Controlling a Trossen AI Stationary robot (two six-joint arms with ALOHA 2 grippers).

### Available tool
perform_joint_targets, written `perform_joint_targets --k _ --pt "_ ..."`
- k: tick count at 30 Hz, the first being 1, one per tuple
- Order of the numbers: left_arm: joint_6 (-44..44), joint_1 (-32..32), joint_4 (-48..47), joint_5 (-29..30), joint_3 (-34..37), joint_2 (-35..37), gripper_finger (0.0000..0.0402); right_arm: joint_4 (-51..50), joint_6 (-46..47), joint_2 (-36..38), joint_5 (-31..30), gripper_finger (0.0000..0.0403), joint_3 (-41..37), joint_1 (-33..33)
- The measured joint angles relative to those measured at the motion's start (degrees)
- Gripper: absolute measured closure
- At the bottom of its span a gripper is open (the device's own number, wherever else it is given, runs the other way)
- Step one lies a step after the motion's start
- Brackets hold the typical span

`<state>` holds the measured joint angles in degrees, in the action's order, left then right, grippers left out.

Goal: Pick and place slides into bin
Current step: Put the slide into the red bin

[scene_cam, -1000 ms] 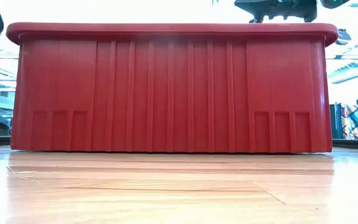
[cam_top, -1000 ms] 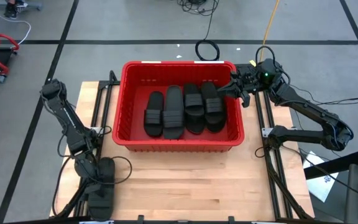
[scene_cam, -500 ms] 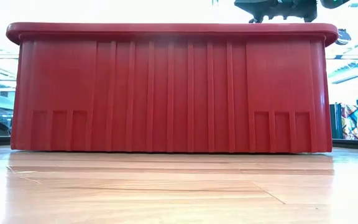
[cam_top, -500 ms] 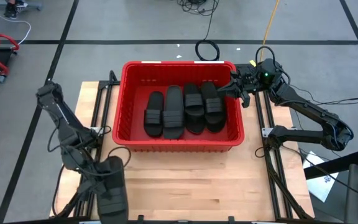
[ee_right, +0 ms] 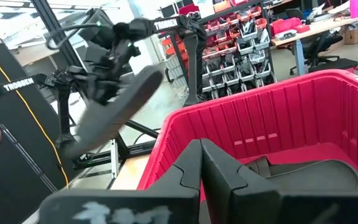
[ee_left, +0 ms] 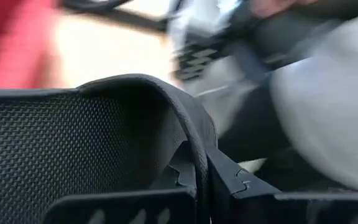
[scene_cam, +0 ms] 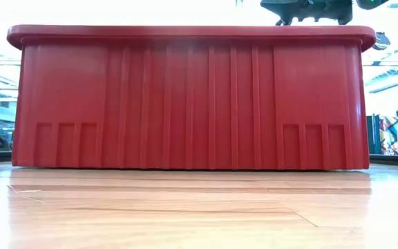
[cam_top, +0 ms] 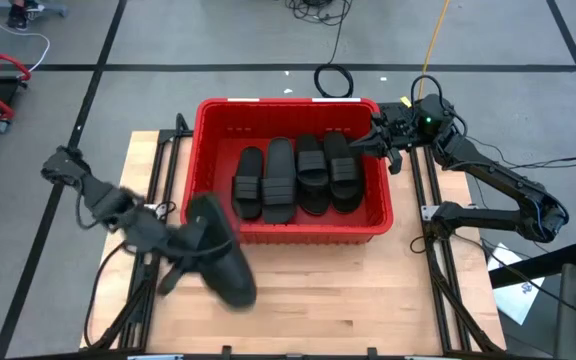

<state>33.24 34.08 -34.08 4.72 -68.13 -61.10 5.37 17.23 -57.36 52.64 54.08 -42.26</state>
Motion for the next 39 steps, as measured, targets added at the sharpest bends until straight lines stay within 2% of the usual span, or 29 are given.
perform_joint_targets --k 2,5,10,14,17,20,23,26,30,32,34,36,39 --pt "-4.56 -5.21 -8.11 1.13 -3.01 -0.62 0.0400 0.00 -0.27 0.00 0.00 0.0403 0.00 -0.02" --pt "-10.31 -13.61 -14.32 5.30 -6.82 -0.45 0.0400 0.04 -0.36 0.00 0.00 0.0403 0.00 -0.02" --pt "-20.11 -27.70 -20.08 13.14 -11.85 -0.81 0.0398 0.02 -0.53 -0.02 0.00 0.0403 0.00 -0.02" --pt "-27.89 -40.12 -22.12 13.33 -15.69 -3.29 0.0399 0.02 -1.40 0.00 0.02 0.0403 0.00 0.00" --pt "-33.37 -47.96 -24.71 7.81 -18.52 -6.17 0.0398 0.00 -1.39 -0.01 0.01 0.0403 0.00 -0.02" --pt "-38.83 -52.85 -27.79 -0.84 -20.37 -9.94 0.0395 0.00 -1.46 -0.02 0.01 0.0403 0.00 -0.02" --pt "-46.38 -56.37 -27.90 -15.11 -20.48 -13.98 0.0398 -0.02 -1.48 0.00 0.02 0.0403 0.00 -0.02" --pt "-49.69 -58.33 -28.00 -30.18 -20.48 -18.45 0.0398 -0.04 -2.83 -0.02 0.00 0.0403 0.00 -0.02" --pt "-56.55 -60.39 -30.64 -43.55 -20.48 -22.84 0.0399 -0.02 -4.53 -0.02 -0.14 0.0403 0.00 -0.02" --pt "-60.75 -61.58 -32.92 -46.83 -20.48 -23.21 0.0399 -0.02 -4.57 -0.02 -0.67 0.0403 0.00 -0.01" --pt "-67.41 -62.84 -39.30 -47.09 -20.49 -23.02 0.0399 -0.10 -4.43 -0.02 -2.09 0.0403 0.00 -0.02" --pt "-73.32 -64.69 -45.80 -43.40 -20.51 -22.93 0.0400 -0.45 -4.59 -0.02 -3.67 0.0403 0.00 -0.04" --pt "-78.45 -70.39 -48.82 -39.48 -20.48 -23.09 0.0400 -0.42 -4.89 -0.18 -7.34 0.0403 0.00 -0.02"
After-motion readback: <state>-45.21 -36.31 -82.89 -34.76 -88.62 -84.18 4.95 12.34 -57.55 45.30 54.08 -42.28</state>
